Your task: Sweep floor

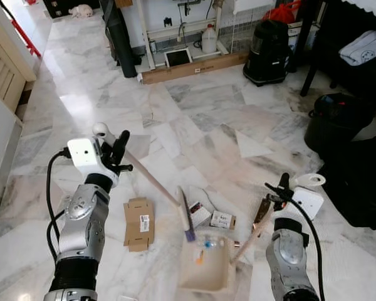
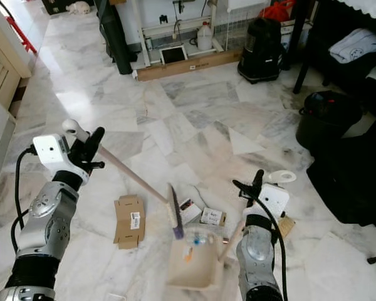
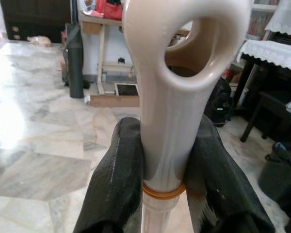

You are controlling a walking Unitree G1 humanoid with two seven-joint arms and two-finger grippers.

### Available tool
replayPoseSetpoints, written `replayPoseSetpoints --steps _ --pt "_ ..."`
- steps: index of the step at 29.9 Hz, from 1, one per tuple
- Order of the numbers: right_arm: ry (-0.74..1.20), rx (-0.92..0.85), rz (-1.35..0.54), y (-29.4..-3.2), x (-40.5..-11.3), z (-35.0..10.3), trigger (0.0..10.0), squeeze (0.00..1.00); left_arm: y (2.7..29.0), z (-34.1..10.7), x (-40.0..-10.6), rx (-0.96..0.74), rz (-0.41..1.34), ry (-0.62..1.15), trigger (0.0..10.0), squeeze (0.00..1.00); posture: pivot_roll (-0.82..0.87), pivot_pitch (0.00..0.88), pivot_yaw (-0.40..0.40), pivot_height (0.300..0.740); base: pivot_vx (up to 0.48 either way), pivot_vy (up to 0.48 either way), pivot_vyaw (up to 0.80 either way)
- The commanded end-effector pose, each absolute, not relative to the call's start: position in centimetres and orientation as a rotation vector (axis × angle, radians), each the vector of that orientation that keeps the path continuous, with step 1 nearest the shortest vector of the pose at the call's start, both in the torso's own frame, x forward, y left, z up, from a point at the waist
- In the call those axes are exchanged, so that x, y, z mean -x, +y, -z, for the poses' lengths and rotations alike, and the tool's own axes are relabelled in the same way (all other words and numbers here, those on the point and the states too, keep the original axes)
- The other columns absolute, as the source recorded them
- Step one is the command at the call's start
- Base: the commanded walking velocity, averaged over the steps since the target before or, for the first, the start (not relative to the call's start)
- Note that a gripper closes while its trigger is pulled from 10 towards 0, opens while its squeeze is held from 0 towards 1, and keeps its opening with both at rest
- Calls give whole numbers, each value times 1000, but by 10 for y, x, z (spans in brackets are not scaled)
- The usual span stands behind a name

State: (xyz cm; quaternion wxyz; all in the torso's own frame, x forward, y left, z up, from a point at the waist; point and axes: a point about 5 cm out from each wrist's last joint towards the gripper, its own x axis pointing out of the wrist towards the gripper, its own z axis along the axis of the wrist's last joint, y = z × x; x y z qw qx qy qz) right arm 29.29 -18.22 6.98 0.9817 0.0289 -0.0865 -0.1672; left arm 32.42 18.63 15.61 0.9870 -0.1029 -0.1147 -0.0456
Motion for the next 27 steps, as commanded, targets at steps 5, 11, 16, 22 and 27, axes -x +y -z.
replayPoseSetpoints --steps 5,11,16,22,27 --pt "-226 -84 322 -178 -298 -85 10000 0 184 -152 -327 130 89 -250 10000 0 56 0 94 740 0 0 0" --pt "-236 -97 322 -177 -310 -93 10000 0 186 -138 -333 72 71 -214 10000 0 27 0 99 740 0 0 0" --pt "-234 -155 350 -180 -315 -96 10000 0 192 -135 -337 28 65 -205 10000 0 22 0 114 740 0 0 0" --pt "-201 -279 426 -187 -316 -91 10000 0 199 -135 -341 10 63 -199 10000 0 24 0 150 740 0 0 0" --pt "-192 -326 431 -184 -317 -87 10000 0 213 -136 -344 -2 37 -196 10000 0 37 0 171 740 0 0 0"
